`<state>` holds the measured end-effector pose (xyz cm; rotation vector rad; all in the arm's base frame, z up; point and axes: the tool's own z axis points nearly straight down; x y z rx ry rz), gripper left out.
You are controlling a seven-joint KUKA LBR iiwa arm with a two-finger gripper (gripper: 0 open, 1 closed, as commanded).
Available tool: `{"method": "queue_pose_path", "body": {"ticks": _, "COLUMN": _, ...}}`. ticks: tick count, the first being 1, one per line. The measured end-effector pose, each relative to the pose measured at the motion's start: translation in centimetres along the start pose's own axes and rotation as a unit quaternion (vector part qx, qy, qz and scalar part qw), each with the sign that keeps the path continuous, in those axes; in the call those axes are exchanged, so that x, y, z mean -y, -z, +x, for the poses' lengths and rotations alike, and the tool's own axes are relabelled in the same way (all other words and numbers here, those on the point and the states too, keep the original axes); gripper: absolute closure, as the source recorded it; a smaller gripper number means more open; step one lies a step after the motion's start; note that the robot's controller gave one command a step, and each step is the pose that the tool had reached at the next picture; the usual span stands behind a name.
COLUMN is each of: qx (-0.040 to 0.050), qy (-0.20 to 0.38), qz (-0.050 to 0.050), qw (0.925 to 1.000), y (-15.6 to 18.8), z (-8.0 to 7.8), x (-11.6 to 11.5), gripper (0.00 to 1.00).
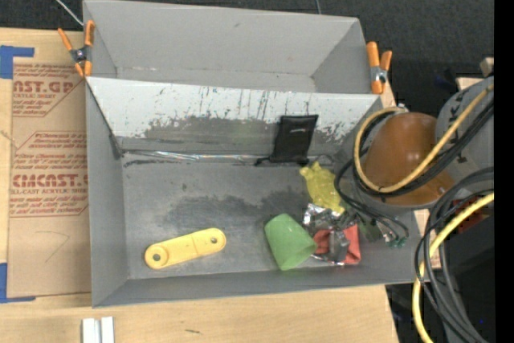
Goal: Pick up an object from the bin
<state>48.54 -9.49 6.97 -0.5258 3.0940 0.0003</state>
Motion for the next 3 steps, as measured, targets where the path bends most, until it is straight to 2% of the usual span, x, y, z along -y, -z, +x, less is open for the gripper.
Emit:
{"method": "queue_pose_path", "body": {"ticks": 1, "qx": 0.0016, "qy": 0.012, "qz": 0.000, "qw": 0.9999, "y": 3.6, "z": -0.4, "x": -0.8, "gripper": 1.00}}
{"method": "queue_pose_path", "body": {"ticks": 2, "qx": 0.0012, "qy": 0.014, "qz": 0.001, "qw": 0.9999, "y": 6.6, "z": 0.0, "x": 0.4, "gripper": 1.00}}
{"method": "queue_pose_path", "body": {"ticks": 3, "qx": 0.0047, "qy": 0.024, "qz": 0.002, "qw": 0.9997, "y": 12.2, "z": -1.9, "x": -0.2, "gripper": 1.00}}
